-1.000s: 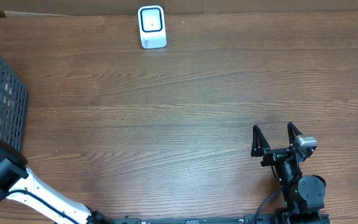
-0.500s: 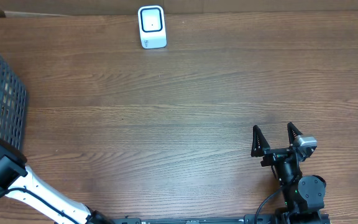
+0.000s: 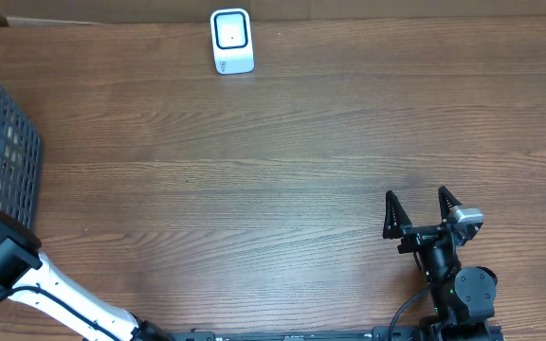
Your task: Scan the item barcode
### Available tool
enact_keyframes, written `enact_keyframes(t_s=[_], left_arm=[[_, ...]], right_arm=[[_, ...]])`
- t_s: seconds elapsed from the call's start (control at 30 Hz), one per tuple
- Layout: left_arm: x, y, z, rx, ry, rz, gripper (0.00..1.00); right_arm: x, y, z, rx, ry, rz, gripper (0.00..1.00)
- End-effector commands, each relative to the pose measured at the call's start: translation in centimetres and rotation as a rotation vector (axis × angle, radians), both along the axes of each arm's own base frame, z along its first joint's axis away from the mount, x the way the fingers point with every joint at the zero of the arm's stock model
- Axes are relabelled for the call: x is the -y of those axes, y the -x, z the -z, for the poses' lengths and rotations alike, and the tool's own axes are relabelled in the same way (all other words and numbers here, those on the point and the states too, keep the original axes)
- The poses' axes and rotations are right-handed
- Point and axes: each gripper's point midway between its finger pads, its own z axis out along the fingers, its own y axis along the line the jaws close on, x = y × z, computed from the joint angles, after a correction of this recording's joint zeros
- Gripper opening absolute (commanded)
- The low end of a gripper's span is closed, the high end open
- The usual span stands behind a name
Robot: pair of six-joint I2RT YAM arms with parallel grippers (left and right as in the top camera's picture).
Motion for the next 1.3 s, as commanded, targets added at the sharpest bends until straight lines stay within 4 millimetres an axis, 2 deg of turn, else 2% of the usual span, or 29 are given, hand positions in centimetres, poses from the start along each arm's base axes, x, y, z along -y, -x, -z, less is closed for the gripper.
enact_keyframes(t_s=[0.0, 0.07, 0.17, 0.23, 0.37, 0.47, 0.6, 0.7, 0.73, 0.83, 0.93, 1.1, 1.27], left_arm=[[0.2, 0.0, -2.2, 0.041, -0.008, -0.041, 0.41], [0.2, 0.0, -3.8, 0.064, -0.026, -0.055, 0.41], [0.2, 0.0, -7.3, 0.119, -0.069, -0.077, 0.41], [0.3, 0.1, -10.5, 0.173, -0.109, -0.097, 0.41], [1.4, 0.1, -18.6, 0.353, -0.172, -0.147, 0.4], [3.9, -0.2, -24.9, 0.53, -0.176, -0.113, 0.39], [8.6, 0.5, -32.8, 0.739, -0.177, -0.035, 0.38], [12.8, 1.3, -36.9, 0.842, -0.171, 0.059, 0.36], [14.2, 1.5, -37.8, 0.859, -0.166, 0.083, 0.36], [18.6, 2.0, -38.7, 0.862, -0.128, 0.153, 0.35], [22.8, 1.7, -37.9, 0.824, -0.054, 0.23, 0.35], [29.5, 0.1, -34.5, 0.704, 0.09, 0.395, 0.34], [34.2, -1.4, -29.7, 0.516, 0.154, 0.5, 0.32]], right_arm=[[0.1, 0.0, 0.2, 0.004, -0.003, 0.005, 1.0], [0.1, 0.0, 0.2, 0.004, -0.003, 0.005, 1.0], [0.1, 0.0, 0.2, 0.004, -0.003, 0.005, 1.0], [0.1, 0.0, 0.2, 0.004, -0.003, 0.005, 1.0], [0.1, 0.0, 0.2, 0.004, -0.003, 0.005, 1.0], [0.1, 0.0, 0.2, 0.004, -0.003, 0.005, 1.0], [0.1, 0.0, 0.2, 0.004, -0.003, 0.005, 1.0], [0.1, 0.0, 0.2, 0.004, -0.003, 0.005, 1.0], [0.1, 0.0, 0.2, 0.004, -0.003, 0.005, 1.0], [0.1, 0.0, 0.2, 0.004, -0.003, 0.005, 1.0], [0.1, 0.0, 0.2, 0.004, -0.003, 0.005, 1.0], [0.1, 0.0, 0.2, 0.004, -0.003, 0.005, 1.0], [0.1, 0.0, 0.2, 0.004, -0.003, 0.005, 1.0]])
